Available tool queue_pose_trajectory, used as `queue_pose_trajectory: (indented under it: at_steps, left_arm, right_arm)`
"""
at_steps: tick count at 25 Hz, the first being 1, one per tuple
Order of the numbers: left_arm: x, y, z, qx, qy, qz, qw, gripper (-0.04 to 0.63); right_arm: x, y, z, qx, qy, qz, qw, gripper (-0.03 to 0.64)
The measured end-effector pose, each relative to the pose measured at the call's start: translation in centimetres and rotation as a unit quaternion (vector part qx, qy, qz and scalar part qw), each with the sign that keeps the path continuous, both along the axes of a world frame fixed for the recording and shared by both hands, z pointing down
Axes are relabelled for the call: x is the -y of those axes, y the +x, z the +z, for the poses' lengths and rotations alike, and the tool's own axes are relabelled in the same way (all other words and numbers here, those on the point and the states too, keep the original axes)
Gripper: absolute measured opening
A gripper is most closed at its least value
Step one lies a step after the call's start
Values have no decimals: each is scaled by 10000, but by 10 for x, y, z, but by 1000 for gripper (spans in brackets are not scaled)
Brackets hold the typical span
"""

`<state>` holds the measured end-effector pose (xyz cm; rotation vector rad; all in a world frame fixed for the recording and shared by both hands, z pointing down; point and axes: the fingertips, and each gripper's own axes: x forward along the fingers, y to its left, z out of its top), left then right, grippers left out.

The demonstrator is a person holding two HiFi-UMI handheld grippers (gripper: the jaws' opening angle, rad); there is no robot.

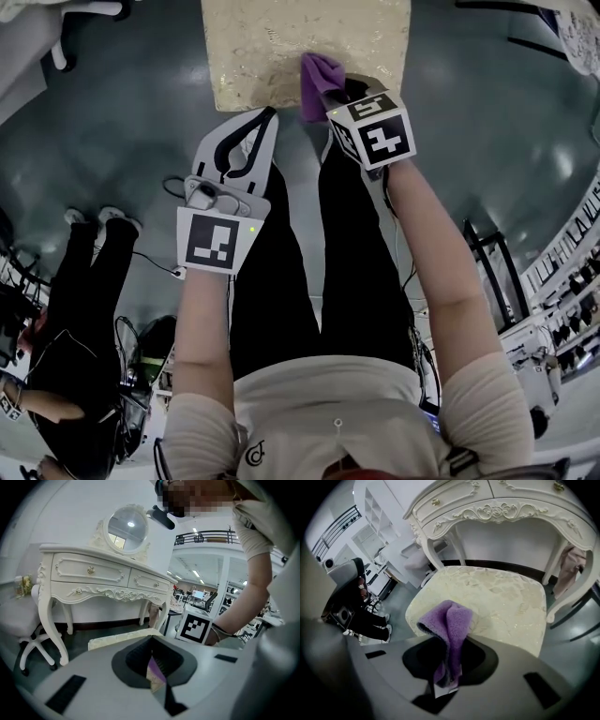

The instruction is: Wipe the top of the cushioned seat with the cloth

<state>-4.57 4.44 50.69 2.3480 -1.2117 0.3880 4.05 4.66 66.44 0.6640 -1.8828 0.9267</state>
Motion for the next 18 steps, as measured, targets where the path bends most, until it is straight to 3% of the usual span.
queue_pose_trajectory:
  at_steps: [18]
  left_arm:
    - [22, 110, 5, -64, 97, 92, 9999, 14]
  right_arm:
    - [22, 124, 4, -213, 85, 43, 9997, 83]
